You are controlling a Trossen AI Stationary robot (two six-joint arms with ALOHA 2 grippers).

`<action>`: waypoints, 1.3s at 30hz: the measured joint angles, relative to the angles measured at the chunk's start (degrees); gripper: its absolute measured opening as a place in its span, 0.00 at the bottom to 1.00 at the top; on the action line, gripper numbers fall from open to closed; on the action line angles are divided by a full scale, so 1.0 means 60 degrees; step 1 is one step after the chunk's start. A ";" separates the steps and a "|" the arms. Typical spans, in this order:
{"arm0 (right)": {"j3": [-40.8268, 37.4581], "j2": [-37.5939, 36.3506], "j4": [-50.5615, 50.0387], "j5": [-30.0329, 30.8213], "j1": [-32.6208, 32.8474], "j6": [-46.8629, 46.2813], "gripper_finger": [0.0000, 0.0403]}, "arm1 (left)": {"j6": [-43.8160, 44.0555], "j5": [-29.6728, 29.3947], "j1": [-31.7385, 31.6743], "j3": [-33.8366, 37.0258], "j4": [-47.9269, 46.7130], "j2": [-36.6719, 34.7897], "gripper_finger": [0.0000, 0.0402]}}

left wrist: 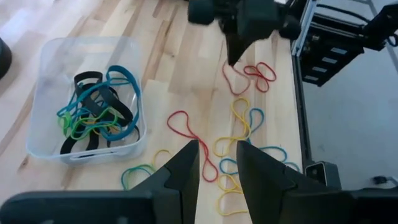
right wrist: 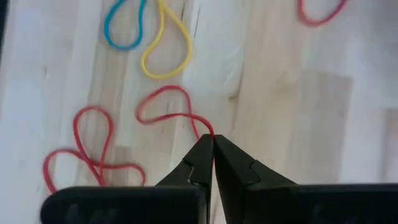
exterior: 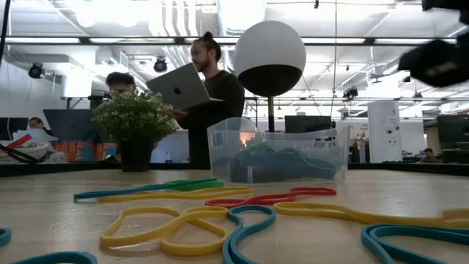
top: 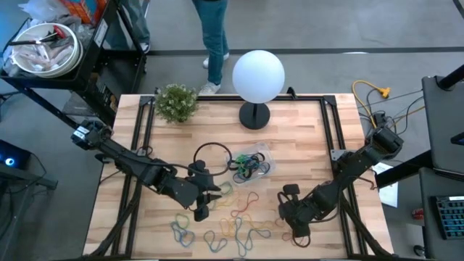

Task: Pick and place rubber bands into bin
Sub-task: Put the red rubber band into the transparent bin

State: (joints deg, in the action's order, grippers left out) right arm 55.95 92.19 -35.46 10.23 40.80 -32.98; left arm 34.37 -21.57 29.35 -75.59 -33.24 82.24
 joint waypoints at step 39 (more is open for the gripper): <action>0.4580 -0.0118 -0.3046 0.5070 -0.3156 0.3589 0.02 | 0.4494 0.0042 0.2048 0.2892 -0.1214 0.0022 0.23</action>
State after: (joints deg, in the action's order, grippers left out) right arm 83.43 91.48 -53.73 40.64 21.86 -11.44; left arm 61.33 -21.32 41.64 -58.24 -40.52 82.37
